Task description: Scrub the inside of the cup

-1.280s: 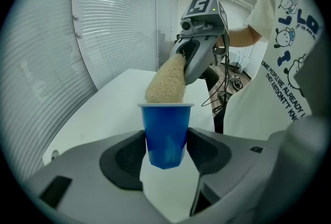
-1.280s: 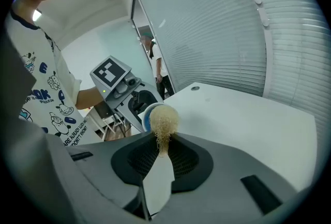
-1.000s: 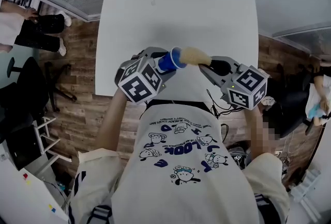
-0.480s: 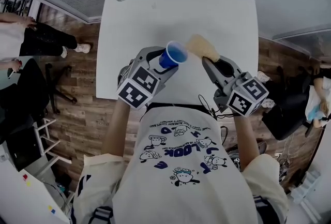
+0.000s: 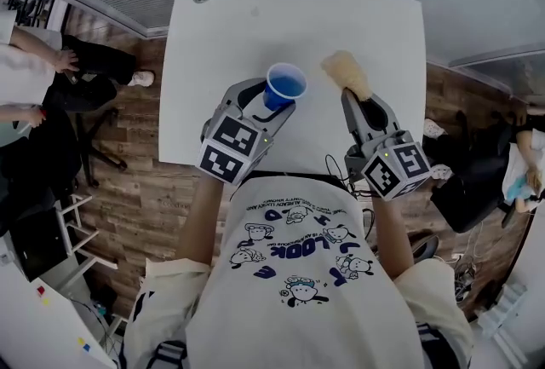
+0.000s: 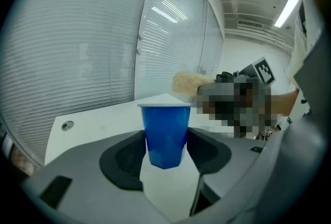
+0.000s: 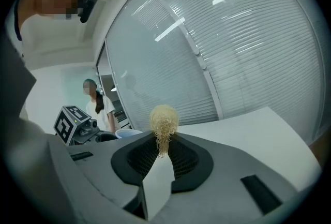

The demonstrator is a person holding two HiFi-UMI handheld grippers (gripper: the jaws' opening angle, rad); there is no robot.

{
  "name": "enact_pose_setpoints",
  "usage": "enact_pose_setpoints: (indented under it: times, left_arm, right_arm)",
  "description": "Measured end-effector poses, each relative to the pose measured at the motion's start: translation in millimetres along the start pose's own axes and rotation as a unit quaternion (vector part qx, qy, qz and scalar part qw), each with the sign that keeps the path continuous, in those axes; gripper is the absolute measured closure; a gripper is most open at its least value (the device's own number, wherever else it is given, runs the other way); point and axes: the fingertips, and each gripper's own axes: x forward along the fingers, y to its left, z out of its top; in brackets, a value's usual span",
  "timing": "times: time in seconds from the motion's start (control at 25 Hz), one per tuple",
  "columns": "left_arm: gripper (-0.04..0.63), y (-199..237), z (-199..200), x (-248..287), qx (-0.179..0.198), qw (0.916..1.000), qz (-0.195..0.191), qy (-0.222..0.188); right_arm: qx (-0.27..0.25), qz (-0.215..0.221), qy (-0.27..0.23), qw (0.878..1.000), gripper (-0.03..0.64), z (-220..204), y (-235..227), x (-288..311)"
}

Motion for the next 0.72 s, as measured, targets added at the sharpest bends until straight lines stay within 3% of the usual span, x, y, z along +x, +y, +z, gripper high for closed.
enact_pose_setpoints:
  times: [0.32, 0.72]
  left_arm:
    - [0.316, 7, -6, 0, -0.025, 0.9984, 0.048, -0.019]
    - [0.316, 16, -6, -3, -0.088, 0.9906, 0.086, -0.060]
  right_arm:
    - [0.017, -0.027, -0.012, 0.999, 0.562, -11, -3, 1]
    - [0.059, -0.050, -0.025, 0.997, 0.563, -19, -8, -4]
